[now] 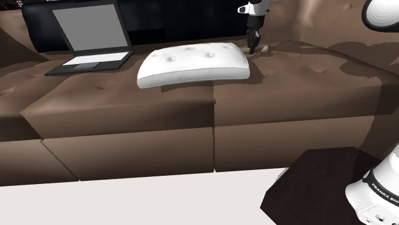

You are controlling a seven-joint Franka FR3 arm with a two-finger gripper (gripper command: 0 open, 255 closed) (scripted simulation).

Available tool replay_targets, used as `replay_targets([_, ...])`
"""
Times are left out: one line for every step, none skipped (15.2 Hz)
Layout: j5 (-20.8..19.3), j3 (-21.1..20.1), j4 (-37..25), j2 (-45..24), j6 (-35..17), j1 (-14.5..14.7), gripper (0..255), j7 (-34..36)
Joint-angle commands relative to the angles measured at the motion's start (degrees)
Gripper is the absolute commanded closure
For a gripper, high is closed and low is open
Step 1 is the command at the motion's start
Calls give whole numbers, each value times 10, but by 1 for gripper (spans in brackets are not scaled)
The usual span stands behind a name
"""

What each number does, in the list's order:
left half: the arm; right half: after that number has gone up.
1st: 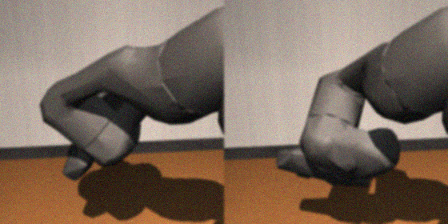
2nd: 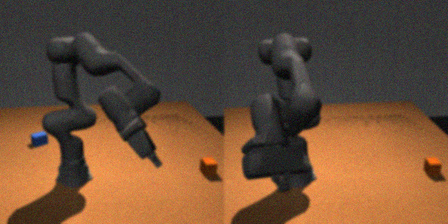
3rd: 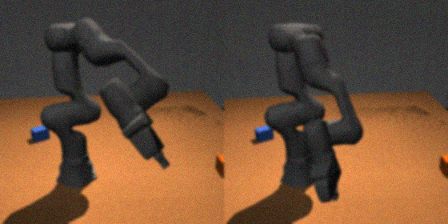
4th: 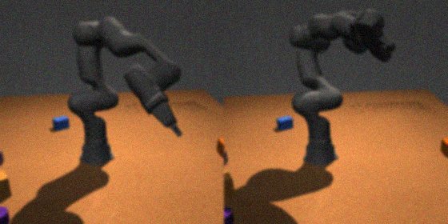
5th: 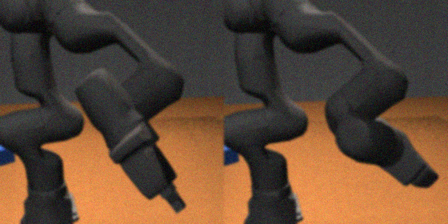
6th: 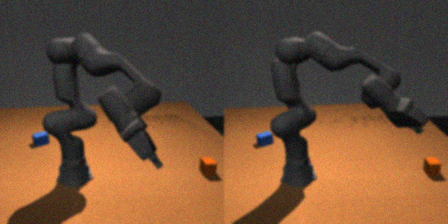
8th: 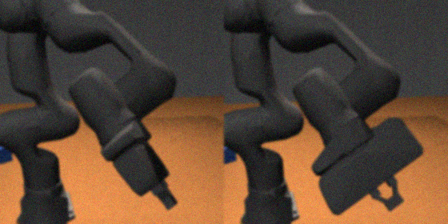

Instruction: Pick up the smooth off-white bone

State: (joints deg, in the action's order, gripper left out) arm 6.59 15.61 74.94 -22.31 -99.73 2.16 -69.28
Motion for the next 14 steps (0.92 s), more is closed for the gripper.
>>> replay_targets([0, 0, 0, 0, 0, 0, 255, 0])
replay_targets([0, 0, 0, 0, 0, 0, 255, 0])
replay_targets([0, 0, 2, 1, 0, 1, 255, 0])
replay_targets([0, 0, -7, 0, 8, 0, 255, 0])
replay_targets([0, 0, -18, -2, 17, -1, 255, 1])
replay_targets([1, 0, -28, -3, 25, -2, 255, 1])
replay_targets([1, 0, -38, -5, 34, -3, 255, 1])
replay_targets([2, 0, -50, -7, 43, -4, 255, 1])
replay_targets([2, 0, -61, -10, 52, -5, 255, 1])
replay_targets([3, 0, -73, -12, 61, -6, 255, 1])
replay_targets([3, 0, -85, -15, 71, -8, 255, 2])
replay_targets([4, 0, -98, -19, 80, -9, 255, 2])
replay_targets([5, 0, -112, -22, 90, -11, 255, 2])
replay_targets([6, 0, -126, -26, 100, -12, 255, 2])
